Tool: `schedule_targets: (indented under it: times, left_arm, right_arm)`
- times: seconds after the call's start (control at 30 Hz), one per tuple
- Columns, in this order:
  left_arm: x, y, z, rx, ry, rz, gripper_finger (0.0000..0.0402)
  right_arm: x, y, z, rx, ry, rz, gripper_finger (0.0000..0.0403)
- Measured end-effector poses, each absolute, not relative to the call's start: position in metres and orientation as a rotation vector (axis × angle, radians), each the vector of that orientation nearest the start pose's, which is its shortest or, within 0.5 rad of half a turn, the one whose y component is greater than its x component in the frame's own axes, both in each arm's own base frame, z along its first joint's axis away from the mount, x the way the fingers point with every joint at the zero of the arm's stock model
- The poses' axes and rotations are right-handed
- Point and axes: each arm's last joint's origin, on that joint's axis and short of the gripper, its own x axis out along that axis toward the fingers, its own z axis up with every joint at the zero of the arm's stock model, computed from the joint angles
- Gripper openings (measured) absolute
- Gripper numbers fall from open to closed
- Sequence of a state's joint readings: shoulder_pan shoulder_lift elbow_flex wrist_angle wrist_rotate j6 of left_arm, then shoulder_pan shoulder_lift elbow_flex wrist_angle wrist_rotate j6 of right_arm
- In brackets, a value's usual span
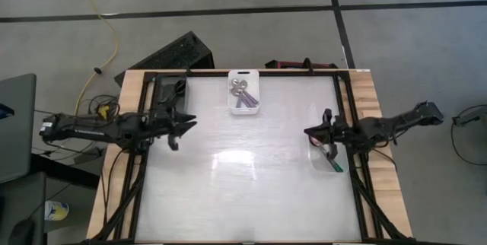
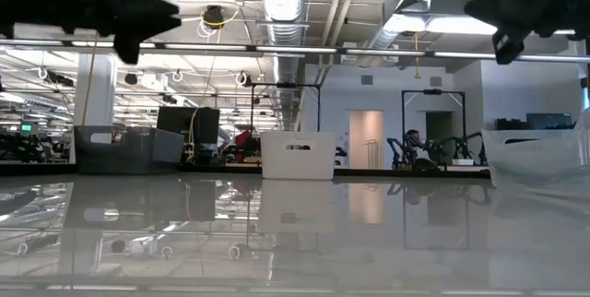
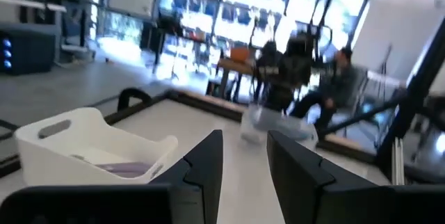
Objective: Sort silverware by color (type)
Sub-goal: Return to Home Position
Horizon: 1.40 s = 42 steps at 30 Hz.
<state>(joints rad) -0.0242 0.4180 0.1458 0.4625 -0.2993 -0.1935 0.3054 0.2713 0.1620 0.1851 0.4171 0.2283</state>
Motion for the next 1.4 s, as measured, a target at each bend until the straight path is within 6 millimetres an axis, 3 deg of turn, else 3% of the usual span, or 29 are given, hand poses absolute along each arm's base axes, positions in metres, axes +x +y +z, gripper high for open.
schedule_targets:
  times: [0.17,0.37,0.67,1.1,1.4]
  left_arm:
    - [0.104,0.006,0.203,-0.252,-0.335,0.242,0.0098]
    - [0.090,0.004,0.200,-0.244,-0.367,0.159,0.0098]
    - [0.099,-0.002,0.183,-0.187,-0.164,0.004,0.0098]
    - [0.100,-0.003,0.166,-0.165,0.009,0.019,0.0098]
    - [0.101,-0.003,0.165,-0.168,0.033,0.042,0.0098]
  right_arm:
    - [0.094,0.014,0.207,0.272,-0.135,-0.133,0.0027]
    - [0.086,0.010,0.199,0.262,-0.077,-0.152,0.0027]
    - [0.092,0.013,0.175,0.232,0.008,-0.101,0.0027]
    - [0.093,0.013,0.174,0.198,0.010,-0.079,0.0027]
    - [0.093,0.013,0.174,0.196,0.013,-0.079,0.0027]
